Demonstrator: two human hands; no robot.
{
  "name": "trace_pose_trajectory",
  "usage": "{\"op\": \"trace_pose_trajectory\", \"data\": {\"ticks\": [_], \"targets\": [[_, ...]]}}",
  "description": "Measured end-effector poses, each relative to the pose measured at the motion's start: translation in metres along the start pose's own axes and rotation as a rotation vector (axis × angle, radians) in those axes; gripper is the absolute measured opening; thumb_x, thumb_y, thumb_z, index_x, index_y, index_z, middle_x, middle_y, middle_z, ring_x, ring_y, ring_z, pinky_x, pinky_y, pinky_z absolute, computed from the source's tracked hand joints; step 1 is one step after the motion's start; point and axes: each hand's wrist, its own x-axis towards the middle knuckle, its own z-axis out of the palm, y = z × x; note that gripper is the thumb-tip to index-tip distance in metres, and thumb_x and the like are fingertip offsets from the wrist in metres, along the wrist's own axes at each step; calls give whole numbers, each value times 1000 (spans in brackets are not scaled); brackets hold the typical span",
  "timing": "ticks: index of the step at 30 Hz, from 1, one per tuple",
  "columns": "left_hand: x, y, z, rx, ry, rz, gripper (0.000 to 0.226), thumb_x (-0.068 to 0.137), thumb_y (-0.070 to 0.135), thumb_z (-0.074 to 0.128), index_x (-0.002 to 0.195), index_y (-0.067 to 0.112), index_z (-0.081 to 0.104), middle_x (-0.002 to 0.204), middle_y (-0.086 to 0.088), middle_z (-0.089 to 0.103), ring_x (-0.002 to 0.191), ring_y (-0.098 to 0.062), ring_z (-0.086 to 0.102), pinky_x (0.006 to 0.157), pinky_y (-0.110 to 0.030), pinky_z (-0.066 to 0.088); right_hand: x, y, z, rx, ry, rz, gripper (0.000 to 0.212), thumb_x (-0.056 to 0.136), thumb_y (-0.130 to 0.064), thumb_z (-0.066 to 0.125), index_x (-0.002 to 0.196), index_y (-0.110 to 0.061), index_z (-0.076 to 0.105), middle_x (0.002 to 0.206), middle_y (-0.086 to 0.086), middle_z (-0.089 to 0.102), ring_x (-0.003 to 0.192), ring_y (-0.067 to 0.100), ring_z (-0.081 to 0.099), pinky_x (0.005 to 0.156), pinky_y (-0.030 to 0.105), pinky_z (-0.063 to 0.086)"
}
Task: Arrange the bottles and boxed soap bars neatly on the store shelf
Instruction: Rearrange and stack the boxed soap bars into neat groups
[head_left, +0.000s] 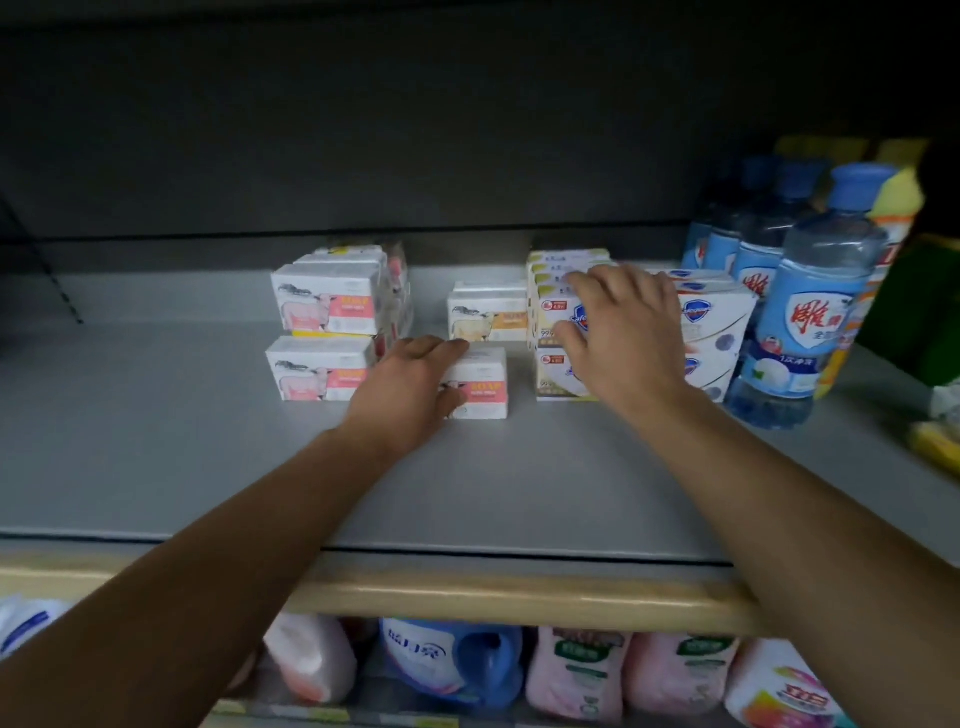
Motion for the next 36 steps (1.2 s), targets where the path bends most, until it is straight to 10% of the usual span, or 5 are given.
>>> {"op": "trace_pose_trajectory", "data": {"ticks": [16,36], "targets": [[122,-32,81,70,-20,-39,57,95,39,50,147,30,30,159,-2,23,146,-28,13,119,-46,18,4,5,24,119,163,40,44,91,-41,52,131,-22,58,129,3,57,123,30,46,119,45,13],[104,-14,45,12,-80,-66,66,96,40,50,152,19,24,158,-8,24,146,-29,18,118,-41,20,2,0,21,83,148,45,49,89,-42,45,130,-19,59,127,4,58,121,30,46,118,47,15]]}}
